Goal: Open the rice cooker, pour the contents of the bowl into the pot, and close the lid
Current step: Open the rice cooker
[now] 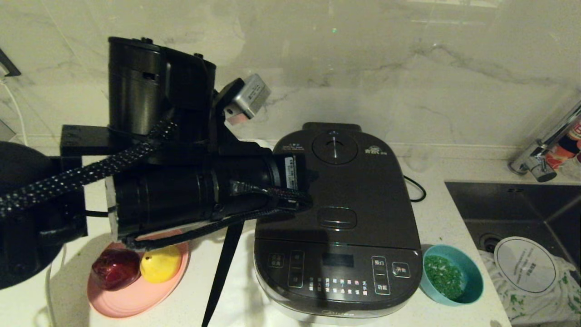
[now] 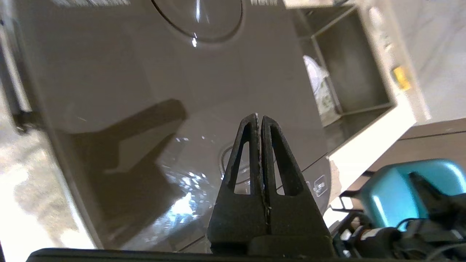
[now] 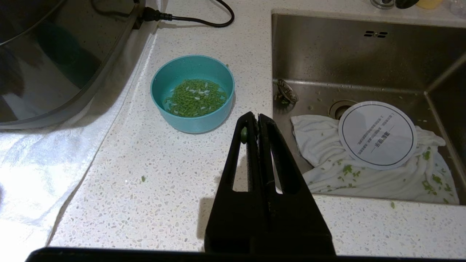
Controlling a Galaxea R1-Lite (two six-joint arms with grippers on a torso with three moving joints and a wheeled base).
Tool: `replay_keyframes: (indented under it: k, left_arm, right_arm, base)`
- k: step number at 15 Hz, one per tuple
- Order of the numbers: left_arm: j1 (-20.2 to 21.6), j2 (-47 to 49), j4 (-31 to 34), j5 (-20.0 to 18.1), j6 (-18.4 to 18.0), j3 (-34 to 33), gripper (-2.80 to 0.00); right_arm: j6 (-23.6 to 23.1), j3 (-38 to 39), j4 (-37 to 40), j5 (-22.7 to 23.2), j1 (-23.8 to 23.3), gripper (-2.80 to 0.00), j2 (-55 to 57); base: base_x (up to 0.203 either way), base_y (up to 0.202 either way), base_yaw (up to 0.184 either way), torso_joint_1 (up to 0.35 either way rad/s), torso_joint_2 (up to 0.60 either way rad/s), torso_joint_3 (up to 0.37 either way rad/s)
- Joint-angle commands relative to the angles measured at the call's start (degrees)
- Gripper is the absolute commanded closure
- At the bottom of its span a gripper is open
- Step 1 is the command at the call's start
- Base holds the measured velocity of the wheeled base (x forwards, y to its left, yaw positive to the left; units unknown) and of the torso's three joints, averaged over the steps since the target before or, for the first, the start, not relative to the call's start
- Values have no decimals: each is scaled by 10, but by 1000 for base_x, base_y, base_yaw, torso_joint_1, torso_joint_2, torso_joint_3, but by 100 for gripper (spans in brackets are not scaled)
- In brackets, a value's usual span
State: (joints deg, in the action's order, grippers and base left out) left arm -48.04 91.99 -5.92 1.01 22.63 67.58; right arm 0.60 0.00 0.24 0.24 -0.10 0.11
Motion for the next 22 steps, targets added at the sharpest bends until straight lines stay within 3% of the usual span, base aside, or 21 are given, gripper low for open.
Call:
replay_keyframes:
  k: [1,5,10,22]
  left_arm:
    - [-21,27,-1,29,0,-1,0]
    - [-21,44,-5,38,-1,-4,0]
    - [-21,96,-75,70,1,-7,0]
    - [-22,88,-75,72,1,-26,0]
  right_arm:
    - [0,0,0,0,0,0,0]
    - [0,0,0,0,0,0,0]
    - [0,0,0,0,0,0,0]
    - [0,0,0,0,0,0,0]
  base:
    - [0,0,0,0,0,0]
    - [0,0,0,0,0,0]
    - [0,0,0,0,0,0]
    - [0,0,0,0,0,0]
